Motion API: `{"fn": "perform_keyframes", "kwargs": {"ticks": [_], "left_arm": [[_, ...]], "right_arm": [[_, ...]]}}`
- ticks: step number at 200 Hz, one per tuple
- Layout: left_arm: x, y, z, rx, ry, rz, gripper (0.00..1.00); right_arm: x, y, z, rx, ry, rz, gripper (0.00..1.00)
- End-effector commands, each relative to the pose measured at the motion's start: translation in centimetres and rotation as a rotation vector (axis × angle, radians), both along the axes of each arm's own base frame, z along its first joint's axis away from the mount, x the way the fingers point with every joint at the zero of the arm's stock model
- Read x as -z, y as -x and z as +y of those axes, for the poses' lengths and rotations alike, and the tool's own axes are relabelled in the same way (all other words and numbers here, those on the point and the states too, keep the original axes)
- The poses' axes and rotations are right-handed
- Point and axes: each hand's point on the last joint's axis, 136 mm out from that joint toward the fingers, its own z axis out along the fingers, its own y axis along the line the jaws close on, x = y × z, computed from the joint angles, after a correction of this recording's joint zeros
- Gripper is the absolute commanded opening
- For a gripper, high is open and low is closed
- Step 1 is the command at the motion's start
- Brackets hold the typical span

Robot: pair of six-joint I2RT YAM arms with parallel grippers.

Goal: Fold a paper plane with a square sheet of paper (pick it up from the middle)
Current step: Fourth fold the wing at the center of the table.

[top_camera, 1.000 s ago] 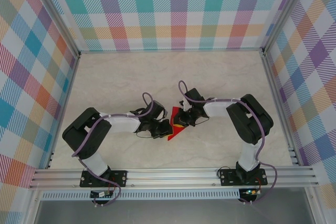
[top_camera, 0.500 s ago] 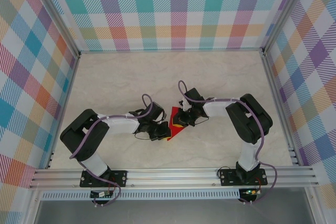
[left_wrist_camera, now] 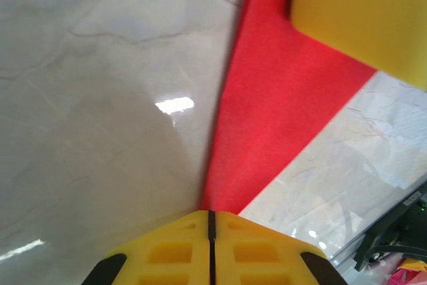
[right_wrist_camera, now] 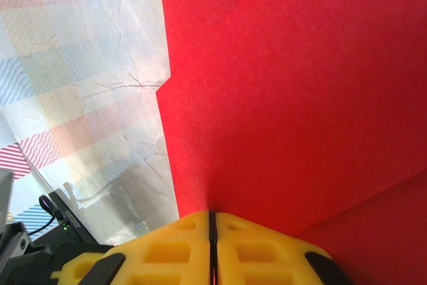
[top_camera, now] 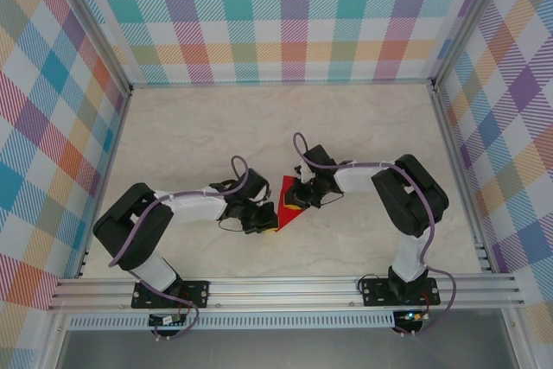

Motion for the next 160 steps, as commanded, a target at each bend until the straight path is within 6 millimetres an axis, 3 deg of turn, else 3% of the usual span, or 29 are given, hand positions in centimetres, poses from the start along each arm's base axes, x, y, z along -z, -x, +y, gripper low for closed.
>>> {"fn": "perform_keyframes", "kwargs": {"ticks": [1,53,77,102,127,160], "left_arm": [[1.1,0.6,0.2,0.014,-0.029,0.020,0.08],[2.3,1.4,2.4,0.023,-0.157,0.049,0.06],[-0.5,0.1,1.3,0.026,-0.096,-0.023,0.08],[-4.1,-2.1,0.4,0.002,-0.049,-0.137,0.23],[-5.5,-3.9,1.2,-0.055,-0.062,-0.217,0.35],[-4.9,-4.6,0.8,-0.075,-0.013,-0.226,0.44]], "right_arm": [[4.5,1.5,-2.6,0.016,0.169,0.056,0.09],[4.1,1.4,-2.4,0.016,0.163,0.053,0.09],[2.0,0.4,-1.6,0.018,0.127,0.014,0.10],[-2.0,-1.3,-0.4,0.037,0.062,-0.065,0.13],[-5.1,-2.4,-0.6,0.081,0.053,-0.137,0.26],[-6.1,-2.4,-2.9,0.149,0.135,-0.190,0.45]]}}
